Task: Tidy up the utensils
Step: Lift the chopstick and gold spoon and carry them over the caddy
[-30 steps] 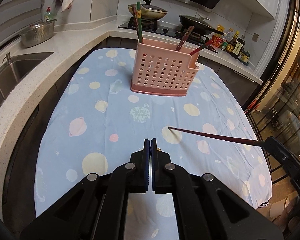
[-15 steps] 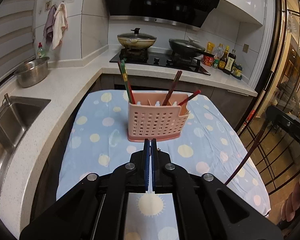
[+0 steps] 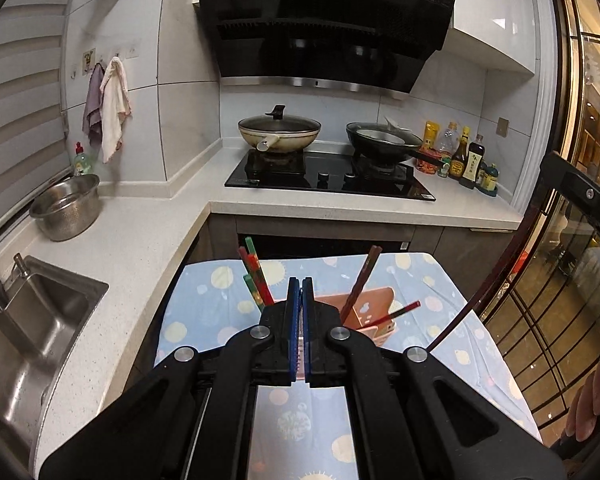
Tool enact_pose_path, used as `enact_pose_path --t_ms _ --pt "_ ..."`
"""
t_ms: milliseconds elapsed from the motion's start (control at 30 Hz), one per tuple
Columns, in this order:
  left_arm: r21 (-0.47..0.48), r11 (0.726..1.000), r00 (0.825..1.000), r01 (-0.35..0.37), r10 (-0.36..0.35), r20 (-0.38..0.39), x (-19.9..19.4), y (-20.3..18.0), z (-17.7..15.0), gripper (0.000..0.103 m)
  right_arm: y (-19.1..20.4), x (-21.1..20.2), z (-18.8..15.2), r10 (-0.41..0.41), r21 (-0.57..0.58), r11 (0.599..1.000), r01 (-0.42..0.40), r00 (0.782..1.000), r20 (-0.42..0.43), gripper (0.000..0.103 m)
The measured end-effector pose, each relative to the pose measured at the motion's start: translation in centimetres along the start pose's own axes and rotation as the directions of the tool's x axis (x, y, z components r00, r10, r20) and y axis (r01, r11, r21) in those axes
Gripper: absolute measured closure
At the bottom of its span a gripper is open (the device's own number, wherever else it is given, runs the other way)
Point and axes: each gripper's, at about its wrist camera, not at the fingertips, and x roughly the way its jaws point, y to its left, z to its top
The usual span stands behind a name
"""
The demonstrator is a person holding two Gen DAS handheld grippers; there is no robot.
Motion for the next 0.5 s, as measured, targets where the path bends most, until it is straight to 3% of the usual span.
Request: enact_pose_path --t_ms 300,500 --pt "0.0 1.0 0.999 -0.025 0.025 -0.037 4.3 0.3 2.4 0.102 0.5 5.6 1.1 -0.019 0.004 1.0 0.019 1.0 0.018 0.096" --pt "0.004 0.999 0.996 -0.034 0.034 -0.083 7.0 0.5 1.8 0.102 0.1 9.5 -0.3 -0.035 0.004 0.999 0.035 0.999 -0.032 0.096"
